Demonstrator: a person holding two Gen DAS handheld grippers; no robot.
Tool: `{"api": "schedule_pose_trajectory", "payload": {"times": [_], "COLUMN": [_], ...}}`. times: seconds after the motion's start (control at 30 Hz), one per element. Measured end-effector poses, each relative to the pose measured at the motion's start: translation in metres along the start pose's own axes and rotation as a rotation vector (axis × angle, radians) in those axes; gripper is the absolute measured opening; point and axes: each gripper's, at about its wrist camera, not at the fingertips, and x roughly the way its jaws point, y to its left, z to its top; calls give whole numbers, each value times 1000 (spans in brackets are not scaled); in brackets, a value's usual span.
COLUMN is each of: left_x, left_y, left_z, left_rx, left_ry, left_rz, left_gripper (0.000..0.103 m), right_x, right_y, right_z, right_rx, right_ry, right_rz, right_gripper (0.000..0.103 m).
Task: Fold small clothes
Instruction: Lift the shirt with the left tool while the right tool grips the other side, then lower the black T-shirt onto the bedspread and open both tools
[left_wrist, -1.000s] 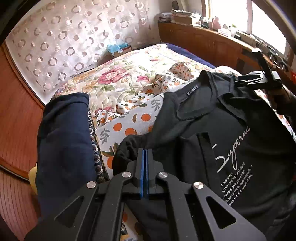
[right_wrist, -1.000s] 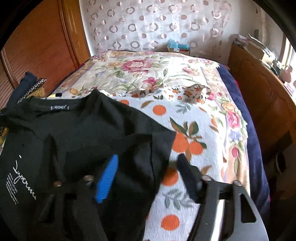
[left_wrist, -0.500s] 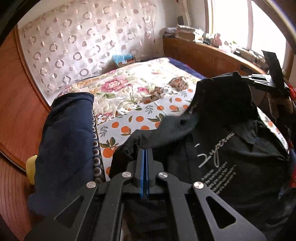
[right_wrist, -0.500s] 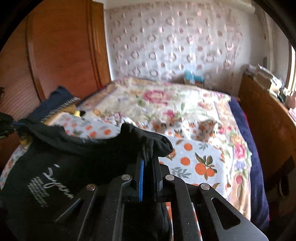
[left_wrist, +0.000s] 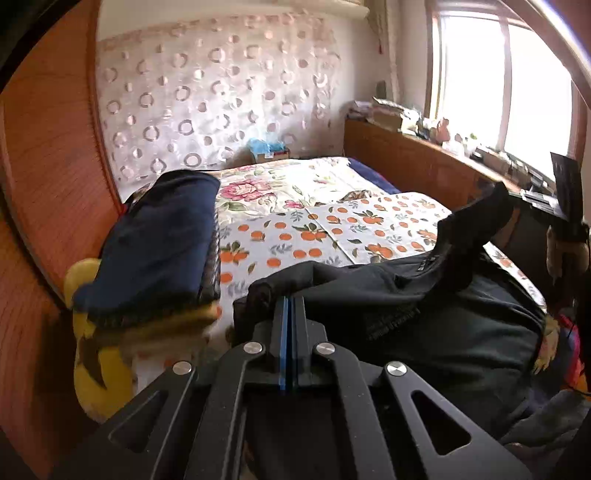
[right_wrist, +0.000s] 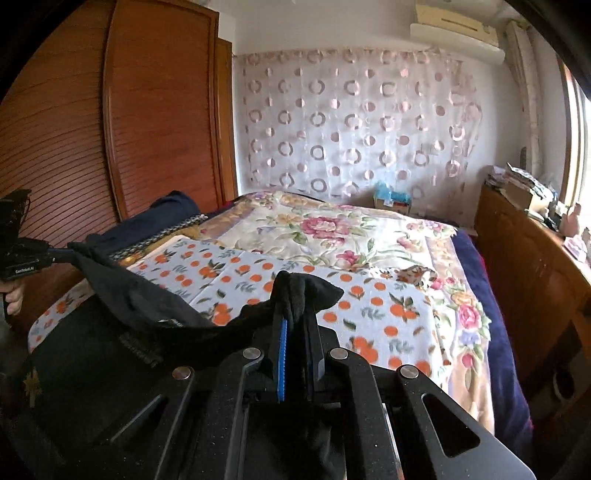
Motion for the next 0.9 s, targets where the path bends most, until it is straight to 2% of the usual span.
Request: {"api": "schedule_pose_trajectory", "payload": {"times": [0.17, 0.37, 0.57, 0.77, 0.8, 0.83, 0.87, 0.9], "left_x": [-36, -52, -75, -63, -63, -64, -65, -67], "left_y": [-11, -27, -35, -29, -28, -28, -27, -27], "left_z": [-33, -53, -73, -82, -82, -81, -80, -79], "left_rx": [-25, -27, -33, -58, -66, -69, -71, -72], "left_ry": [-36, -25, -23, 36, 32, 28, 22, 14], "left_rz": [-7, -34, -42, -1, -5, -9, -9, -9], "left_gripper": [2, 2, 2, 2, 2, 7, 22, 31], "right_x": [-46, -89, -98, -92, -94, -94, -97, -99], "right_y": [4, 5, 19, 27, 29, 30, 31, 30], "right_z": [-36, -68, -74, -66, -63, -59, -55, -50], "right_rx": [19, 57, 56, 34, 32, 27, 23, 24], "right_ry": [3, 62, 136, 210, 212, 208, 203, 195], "right_rz": [-10, -41, -48, -67, -66, -79, -98, -105], "right_gripper": [7, 7, 7, 7, 14, 25, 30, 40]}}
